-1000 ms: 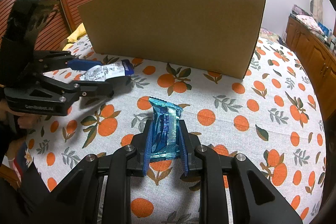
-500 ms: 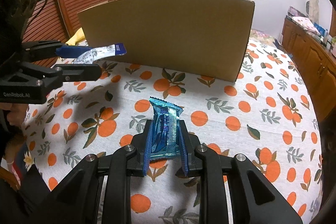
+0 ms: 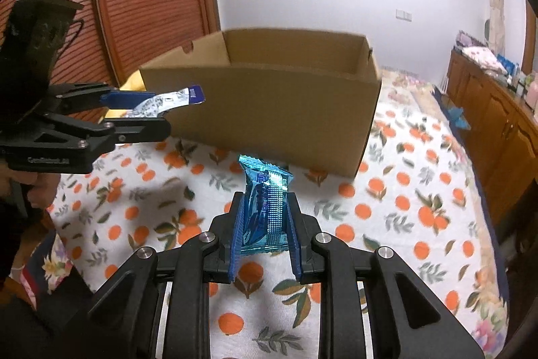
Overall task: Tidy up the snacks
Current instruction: 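Carry the white pack and blue candy over the box with both tools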
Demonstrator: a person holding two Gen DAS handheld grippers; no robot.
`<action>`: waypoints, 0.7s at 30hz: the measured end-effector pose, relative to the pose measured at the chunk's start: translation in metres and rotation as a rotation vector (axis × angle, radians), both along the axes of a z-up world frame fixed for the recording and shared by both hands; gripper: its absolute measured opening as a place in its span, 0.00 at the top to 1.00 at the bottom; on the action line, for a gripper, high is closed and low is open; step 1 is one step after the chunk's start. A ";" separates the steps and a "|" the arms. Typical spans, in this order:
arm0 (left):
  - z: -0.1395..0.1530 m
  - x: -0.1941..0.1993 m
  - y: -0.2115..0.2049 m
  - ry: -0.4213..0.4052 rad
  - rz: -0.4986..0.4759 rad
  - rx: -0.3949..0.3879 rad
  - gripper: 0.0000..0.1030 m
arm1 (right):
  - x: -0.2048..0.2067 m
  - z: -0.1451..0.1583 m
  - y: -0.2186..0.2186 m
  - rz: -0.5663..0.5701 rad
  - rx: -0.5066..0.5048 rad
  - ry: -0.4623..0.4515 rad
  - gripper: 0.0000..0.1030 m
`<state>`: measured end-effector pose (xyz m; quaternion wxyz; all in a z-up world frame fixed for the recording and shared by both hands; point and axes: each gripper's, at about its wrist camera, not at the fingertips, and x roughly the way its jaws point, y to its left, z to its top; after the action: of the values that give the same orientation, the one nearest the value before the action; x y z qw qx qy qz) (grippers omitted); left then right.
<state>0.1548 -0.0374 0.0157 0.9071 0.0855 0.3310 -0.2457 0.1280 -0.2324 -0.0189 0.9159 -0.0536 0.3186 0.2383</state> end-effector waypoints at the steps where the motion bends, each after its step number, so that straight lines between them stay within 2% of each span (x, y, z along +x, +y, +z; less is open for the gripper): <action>1: 0.005 0.001 0.001 -0.009 0.003 -0.002 0.45 | -0.001 0.004 0.001 0.002 0.000 -0.009 0.79; 13: 0.052 0.026 0.011 -0.082 0.036 -0.015 0.45 | 0.026 0.055 0.019 0.041 -0.003 -0.113 0.79; 21: 0.059 0.063 0.021 -0.067 0.089 -0.037 0.45 | 0.051 0.077 0.024 0.048 0.037 -0.124 0.79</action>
<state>0.2182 -0.0169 0.0747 0.9292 0.0623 0.2991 -0.2082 0.1788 -0.2084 0.0579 0.9287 -0.0592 0.2554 0.2623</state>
